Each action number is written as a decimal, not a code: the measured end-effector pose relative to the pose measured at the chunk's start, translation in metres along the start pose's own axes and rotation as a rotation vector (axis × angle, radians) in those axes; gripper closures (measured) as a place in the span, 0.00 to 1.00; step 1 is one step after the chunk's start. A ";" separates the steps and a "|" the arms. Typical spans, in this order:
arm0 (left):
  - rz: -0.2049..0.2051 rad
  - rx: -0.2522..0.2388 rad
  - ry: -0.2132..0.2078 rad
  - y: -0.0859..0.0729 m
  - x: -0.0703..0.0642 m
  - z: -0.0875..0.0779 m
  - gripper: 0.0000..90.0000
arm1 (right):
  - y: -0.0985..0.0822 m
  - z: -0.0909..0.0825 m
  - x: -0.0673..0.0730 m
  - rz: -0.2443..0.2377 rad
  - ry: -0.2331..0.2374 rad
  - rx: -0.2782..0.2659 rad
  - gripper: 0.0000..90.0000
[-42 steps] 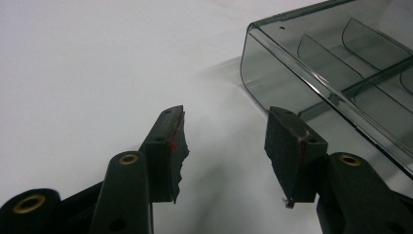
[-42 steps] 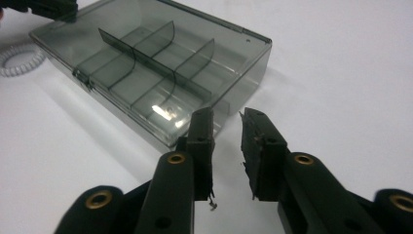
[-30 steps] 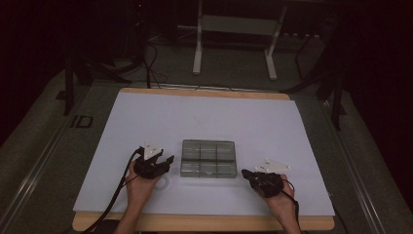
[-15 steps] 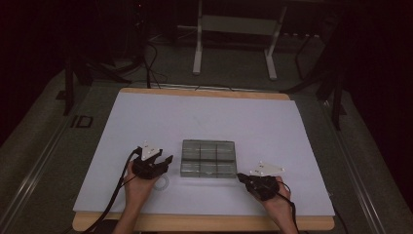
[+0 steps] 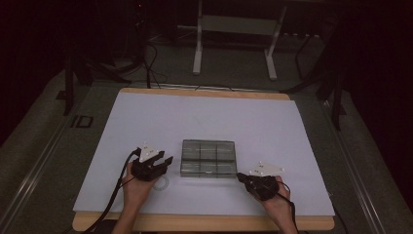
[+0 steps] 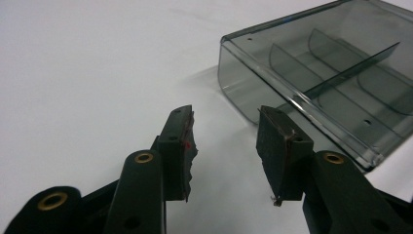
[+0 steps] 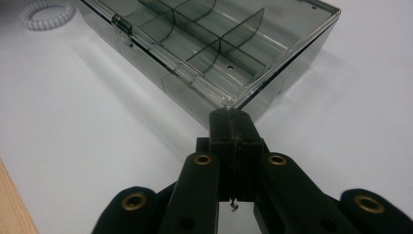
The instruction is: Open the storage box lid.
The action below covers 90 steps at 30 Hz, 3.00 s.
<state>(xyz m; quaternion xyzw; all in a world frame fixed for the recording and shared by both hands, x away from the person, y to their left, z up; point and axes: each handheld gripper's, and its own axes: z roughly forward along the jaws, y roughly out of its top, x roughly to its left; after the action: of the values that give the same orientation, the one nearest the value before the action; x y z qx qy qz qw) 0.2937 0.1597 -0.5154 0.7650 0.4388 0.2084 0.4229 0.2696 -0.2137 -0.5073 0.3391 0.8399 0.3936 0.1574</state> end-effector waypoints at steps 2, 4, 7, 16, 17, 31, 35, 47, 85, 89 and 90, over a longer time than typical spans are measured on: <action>0.009 -0.003 -0.009 0.000 -0.001 -0.001 0.65 | 0.001 -0.001 0.000 0.000 -0.002 -0.007 1.00; 0.017 -0.007 -0.019 0.001 -0.003 -0.002 0.65 | 0.003 -0.002 0.000 0.002 -0.005 -0.013 1.00; 0.024 -0.016 -0.033 0.001 -0.004 -0.003 0.66 | 0.005 -0.004 -0.001 0.001 -0.007 -0.026 1.00; 0.041 0.009 -0.060 0.001 -0.006 -0.002 0.74 | 0.010 -0.005 0.001 -0.005 -0.009 -0.042 1.00; 0.047 0.014 -0.059 0.001 -0.007 -0.002 0.75 | 0.011 -0.005 0.001 -0.007 -0.010 -0.044 1.00; 0.138 0.020 -0.117 0.005 -0.023 -0.002 0.97 | 0.016 -0.008 -0.001 -0.005 -0.023 -0.067 1.00; 0.150 0.018 -0.133 0.007 -0.028 -0.003 1.00 | 0.017 -0.008 -0.001 -0.002 -0.025 -0.067 1.00; 0.155 0.010 -0.132 0.009 -0.033 -0.004 0.99 | 0.017 -0.006 -0.001 -0.005 -0.024 -0.062 0.97; 0.111 -0.066 -0.072 0.020 -0.035 -0.005 0.88 | 0.014 0.000 0.000 -0.003 -0.020 -0.051 0.82; 0.110 -0.077 -0.061 0.024 -0.036 -0.005 0.88 | 0.014 0.000 0.000 -0.004 -0.018 -0.051 0.81; 0.108 -0.080 -0.059 0.025 -0.036 -0.005 0.88 | 0.014 0.000 0.000 -0.006 -0.019 -0.052 0.81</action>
<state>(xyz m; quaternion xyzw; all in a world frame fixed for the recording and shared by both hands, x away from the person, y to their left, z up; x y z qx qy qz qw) 0.2835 0.1253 -0.4902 0.7757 0.3756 0.2256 0.4543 0.2757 -0.2072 -0.4963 0.3363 0.8288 0.4115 0.1750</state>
